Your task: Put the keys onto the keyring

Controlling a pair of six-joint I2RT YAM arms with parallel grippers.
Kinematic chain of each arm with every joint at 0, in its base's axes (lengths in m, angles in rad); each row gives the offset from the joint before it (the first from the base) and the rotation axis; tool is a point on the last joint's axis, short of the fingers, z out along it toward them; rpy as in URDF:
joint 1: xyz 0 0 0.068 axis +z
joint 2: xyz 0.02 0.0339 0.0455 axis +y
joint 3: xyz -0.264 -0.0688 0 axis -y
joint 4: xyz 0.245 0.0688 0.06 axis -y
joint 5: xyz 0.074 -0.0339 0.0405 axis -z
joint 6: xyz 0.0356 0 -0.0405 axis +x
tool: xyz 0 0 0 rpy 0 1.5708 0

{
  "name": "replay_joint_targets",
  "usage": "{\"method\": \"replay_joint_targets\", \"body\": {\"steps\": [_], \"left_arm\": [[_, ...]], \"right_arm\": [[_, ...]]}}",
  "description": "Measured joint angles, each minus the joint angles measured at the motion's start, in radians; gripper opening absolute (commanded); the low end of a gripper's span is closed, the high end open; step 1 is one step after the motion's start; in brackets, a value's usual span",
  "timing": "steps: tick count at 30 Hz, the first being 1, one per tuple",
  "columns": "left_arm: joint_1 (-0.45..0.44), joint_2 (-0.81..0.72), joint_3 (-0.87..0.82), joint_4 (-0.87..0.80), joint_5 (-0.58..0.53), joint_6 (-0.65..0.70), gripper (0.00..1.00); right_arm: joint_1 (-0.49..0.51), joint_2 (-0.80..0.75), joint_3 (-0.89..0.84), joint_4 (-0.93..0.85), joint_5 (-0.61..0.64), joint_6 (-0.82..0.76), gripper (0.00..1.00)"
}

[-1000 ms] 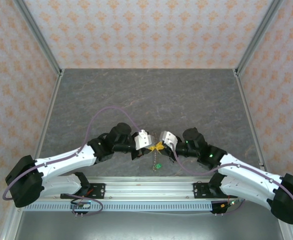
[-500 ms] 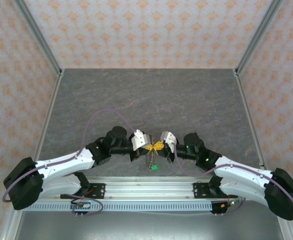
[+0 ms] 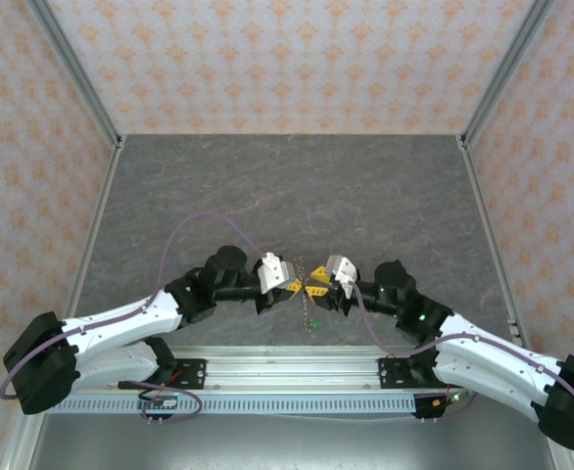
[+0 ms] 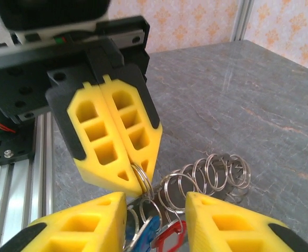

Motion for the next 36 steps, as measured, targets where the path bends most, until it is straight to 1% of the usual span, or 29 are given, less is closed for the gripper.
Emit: {"method": "replay_joint_targets", "body": {"steps": [5,8,10,12,21,25,29,33,36], "left_arm": [[0.000,-0.015,-0.007,0.003,-0.003,-0.001,0.00],[0.000,-0.024,-0.011,0.003,-0.003,0.000,0.00],[0.000,-0.031,-0.015,0.003,-0.003,0.000,0.00],[0.000,-0.036,-0.017,0.003,-0.004,0.000,0.00],[0.000,-0.037,-0.017,-0.005,-0.003,0.000,0.00],[0.000,-0.035,-0.017,-0.005,-0.003,0.000,0.00],[0.000,-0.032,-0.017,-0.005,-0.002,0.000,0.00],[0.000,-0.032,-0.016,-0.005,0.012,0.001,0.00],[0.000,-0.032,-0.014,-0.005,0.021,0.004,0.00]], "right_arm": [[0.000,0.005,0.025,-0.010,-0.025,-0.006,0.36],[0.000,0.044,0.049,-0.010,-0.068,-0.006,0.34],[0.000,0.085,0.071,-0.008,-0.109,-0.006,0.30],[0.000,0.113,0.082,-0.002,-0.132,-0.006,0.28],[-0.001,0.126,0.083,0.011,-0.099,-0.010,0.21],[-0.001,0.118,0.083,-0.001,-0.098,-0.010,0.19],[-0.001,0.117,0.083,-0.008,-0.096,-0.010,0.20],[-0.001,0.117,0.083,-0.010,-0.085,-0.018,0.27],[-0.001,0.101,0.083,-0.025,-0.069,-0.029,0.27]]}}
